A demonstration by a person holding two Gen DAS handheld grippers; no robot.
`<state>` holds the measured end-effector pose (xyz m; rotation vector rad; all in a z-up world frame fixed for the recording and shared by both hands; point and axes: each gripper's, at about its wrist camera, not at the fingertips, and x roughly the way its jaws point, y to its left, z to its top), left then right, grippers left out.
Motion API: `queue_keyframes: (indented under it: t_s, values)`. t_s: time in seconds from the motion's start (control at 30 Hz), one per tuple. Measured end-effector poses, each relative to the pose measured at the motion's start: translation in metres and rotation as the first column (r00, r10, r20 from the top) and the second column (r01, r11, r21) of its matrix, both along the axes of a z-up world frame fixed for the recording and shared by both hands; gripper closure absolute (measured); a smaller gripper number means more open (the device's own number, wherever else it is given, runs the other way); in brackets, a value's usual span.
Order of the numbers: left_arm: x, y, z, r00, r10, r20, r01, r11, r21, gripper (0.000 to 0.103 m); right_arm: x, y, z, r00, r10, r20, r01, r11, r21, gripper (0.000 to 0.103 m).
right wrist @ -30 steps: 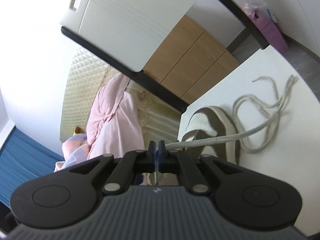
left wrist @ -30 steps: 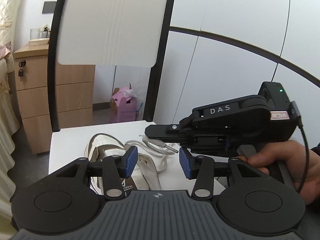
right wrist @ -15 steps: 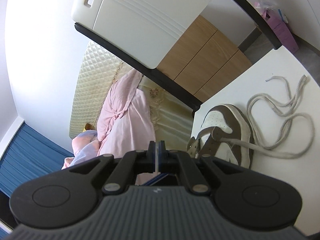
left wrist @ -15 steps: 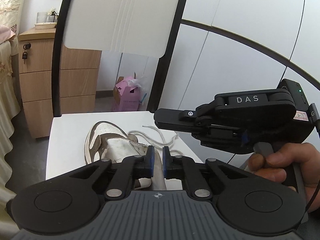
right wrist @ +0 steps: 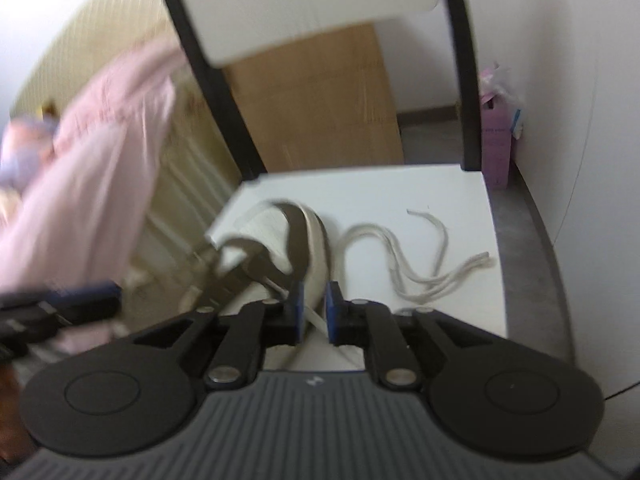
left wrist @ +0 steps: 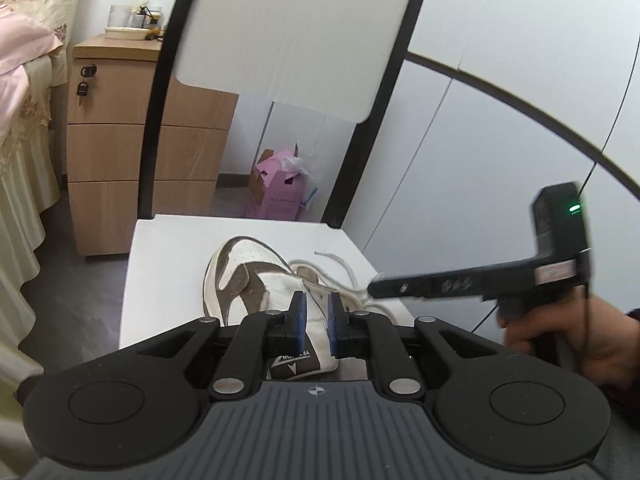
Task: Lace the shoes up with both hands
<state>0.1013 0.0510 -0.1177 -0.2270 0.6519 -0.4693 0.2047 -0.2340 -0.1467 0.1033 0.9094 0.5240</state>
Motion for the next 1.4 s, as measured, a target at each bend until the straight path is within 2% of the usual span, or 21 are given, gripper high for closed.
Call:
queue_keyframes:
  t_s: [0.1, 0.17, 0.23, 0.33, 0.47, 0.5, 0.6, 0.67, 0.73, 0.93, 1.0, 1.03, 1.07, 1.1, 1.23, 1.4]
  values:
    - [0.004, 0.006, 0.000, 1.000, 0.009, -0.014, -0.009, 0.999, -0.031, 0.089, 0.007, 0.017, -0.011, 0.983, 0.186, -0.001, -0.185, 0.975, -0.125, 0.088]
    - [0.007, 0.008, -0.002, 1.000, 0.017, -0.026, -0.018, 0.999, -0.037, 0.085, 0.006, 0.030, -0.017, 0.954, 0.299, 0.028, -0.284, 0.929, -0.235, 0.087]
    - [0.009, 0.011, -0.003, 0.999, 0.027, -0.035, -0.029, 0.999, -0.041, 0.079, 0.006, 0.036, -0.023, 0.931, 0.361, 0.050, -0.329, 0.892, -0.311, 0.087]
    - [0.013, 0.014, -0.005, 0.998, 0.035, -0.051, -0.037, 0.998, -0.051, 0.076, 0.008, 0.039, -0.026, 0.897, 0.438, 0.056, -0.395, 0.852, -0.344, 0.086]
    - [0.017, 0.016, -0.007, 0.997, 0.034, -0.066, -0.037, 0.998, -0.052, 0.072, 0.007, 0.044, -0.023, 0.810, 0.581, 0.081, -0.508, 0.763, -0.400, 0.072]
    - [0.017, 0.016, -0.008, 0.997, 0.032, -0.067, -0.035, 0.998, -0.051, 0.071, 0.007, 0.044, -0.022, 0.781, 0.618, 0.088, -0.539, 0.739, -0.405, 0.072]
    - [0.020, 0.014, -0.009, 0.997, 0.026, -0.069, -0.030, 0.999, -0.045, 0.069, 0.013, 0.041, -0.022, 0.733, 0.676, 0.080, -0.601, 0.698, -0.389, 0.072]
    - [0.022, 0.014, -0.010, 0.997, 0.023, -0.069, -0.027, 0.999, -0.044, 0.069, 0.019, 0.041, -0.024, 0.721, 0.689, 0.068, -0.616, 0.684, -0.391, 0.072]
    - [0.023, 0.012, -0.010, 0.997, 0.019, -0.069, -0.022, 0.999, -0.041, 0.069, 0.026, 0.039, -0.027, 0.715, 0.697, 0.057, -0.625, 0.673, -0.394, 0.072]
    - [0.025, 0.009, -0.011, 0.998, 0.004, -0.069, -0.006, 0.999, -0.037, 0.069, 0.037, 0.038, -0.031, 0.668, 0.743, 0.041, -0.689, 0.639, -0.343, 0.073]
    - [0.027, 0.010, -0.010, 0.998, 0.003, -0.070, -0.005, 0.999, -0.040, 0.069, 0.036, 0.037, -0.029, 0.661, 0.750, 0.033, -0.704, 0.635, -0.318, 0.079]
    - [0.027, 0.010, -0.010, 0.998, 0.002, -0.070, -0.005, 0.999, -0.042, 0.069, 0.035, 0.037, -0.027, 0.653, 0.757, 0.033, -0.715, 0.630, -0.303, 0.091]
    - [0.028, 0.010, -0.010, 0.997, 0.002, -0.071, -0.005, 0.999, -0.045, 0.067, 0.033, 0.037, -0.026, 0.644, 0.764, 0.034, -0.726, 0.625, -0.288, 0.097]
    - [0.028, 0.011, -0.010, 0.998, 0.002, -0.071, -0.005, 0.999, -0.048, 0.065, 0.030, 0.037, -0.024, 0.643, 0.765, 0.044, -0.725, 0.626, -0.287, 0.097]
    - [0.027, 0.012, -0.008, 0.998, -0.005, -0.060, 0.001, 0.998, -0.066, 0.064, 0.024, 0.033, -0.010, 0.664, 0.742, 0.090, -0.699, 0.660, -0.275, 0.099]
    - [0.025, 0.014, -0.006, 0.999, -0.010, -0.044, 0.006, 0.996, -0.092, 0.062, 0.006, 0.027, 0.015, 0.712, 0.681, 0.172, -0.625, 0.726, -0.289, 0.099]
